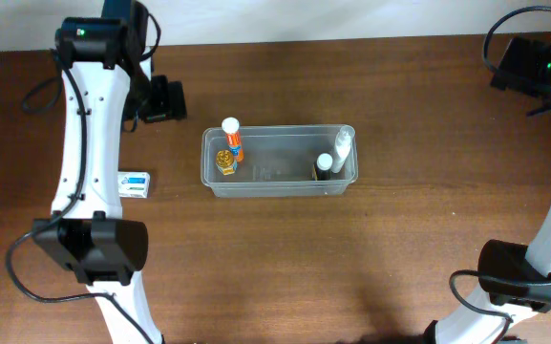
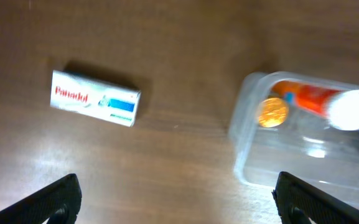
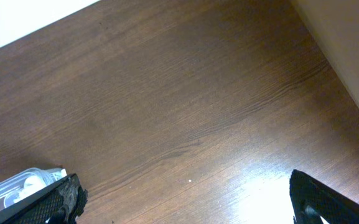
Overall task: Pack container
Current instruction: 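Release the tube and move left gripper to the Panadol box, then grasp the white Panadol box with the left gripper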
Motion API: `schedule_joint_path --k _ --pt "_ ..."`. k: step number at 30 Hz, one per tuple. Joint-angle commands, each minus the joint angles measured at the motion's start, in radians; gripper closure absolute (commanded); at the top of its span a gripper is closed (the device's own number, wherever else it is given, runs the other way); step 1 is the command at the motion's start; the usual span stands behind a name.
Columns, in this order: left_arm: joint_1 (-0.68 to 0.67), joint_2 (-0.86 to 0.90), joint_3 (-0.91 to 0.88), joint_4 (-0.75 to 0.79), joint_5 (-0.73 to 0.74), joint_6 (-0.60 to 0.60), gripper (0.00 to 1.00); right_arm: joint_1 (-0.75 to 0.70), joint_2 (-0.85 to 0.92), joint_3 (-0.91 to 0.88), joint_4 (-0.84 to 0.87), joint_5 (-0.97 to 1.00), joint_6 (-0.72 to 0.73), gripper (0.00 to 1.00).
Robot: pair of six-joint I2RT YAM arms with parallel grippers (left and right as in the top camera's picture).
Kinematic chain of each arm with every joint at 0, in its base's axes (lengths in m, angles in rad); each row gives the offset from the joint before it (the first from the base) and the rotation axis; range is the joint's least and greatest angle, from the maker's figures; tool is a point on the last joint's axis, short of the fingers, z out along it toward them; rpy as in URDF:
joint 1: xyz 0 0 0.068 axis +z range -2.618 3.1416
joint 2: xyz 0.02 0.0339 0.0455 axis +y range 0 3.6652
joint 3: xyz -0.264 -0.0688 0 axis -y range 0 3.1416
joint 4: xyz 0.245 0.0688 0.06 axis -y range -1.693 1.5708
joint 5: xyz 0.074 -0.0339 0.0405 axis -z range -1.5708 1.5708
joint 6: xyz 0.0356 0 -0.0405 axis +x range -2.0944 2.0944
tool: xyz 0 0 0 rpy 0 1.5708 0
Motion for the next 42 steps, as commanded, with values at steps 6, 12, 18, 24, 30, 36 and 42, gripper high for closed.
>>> schedule_joint_path --k 6,12,18,24,30,36,42 --pt "0.096 -0.036 -0.127 0.016 0.008 -0.015 0.01 -0.002 -0.017 0.016 -0.006 0.012 -0.007 0.02" --pt "0.132 -0.036 -0.130 0.050 0.007 -0.051 0.01 -0.002 -0.017 0.016 -0.006 0.012 -0.007 0.02" --pt "0.138 -0.036 -0.206 0.152 0.007 -0.188 0.01 -0.002 -0.017 0.016 -0.006 0.012 -0.007 0.02" --pt "0.144 -0.036 -0.398 0.321 0.005 -0.362 0.01 -0.002 -0.017 0.016 -0.006 0.012 -0.007 0.02" --pt "0.204 -0.036 -0.611 0.448 0.008 -0.504 0.02 -0.002 -0.017 0.016 -0.006 0.012 -0.007 0.01" --pt "0.270 -0.036 -0.742 0.522 0.015 -0.539 0.02 -0.002 -0.017 0.016 -0.006 0.012 -0.007 0.01" --pt "0.307 -0.036 -0.817 0.587 0.016 -0.539 0.02 -0.002 -0.017 0.016 -0.006 0.012 -0.007 0.02"
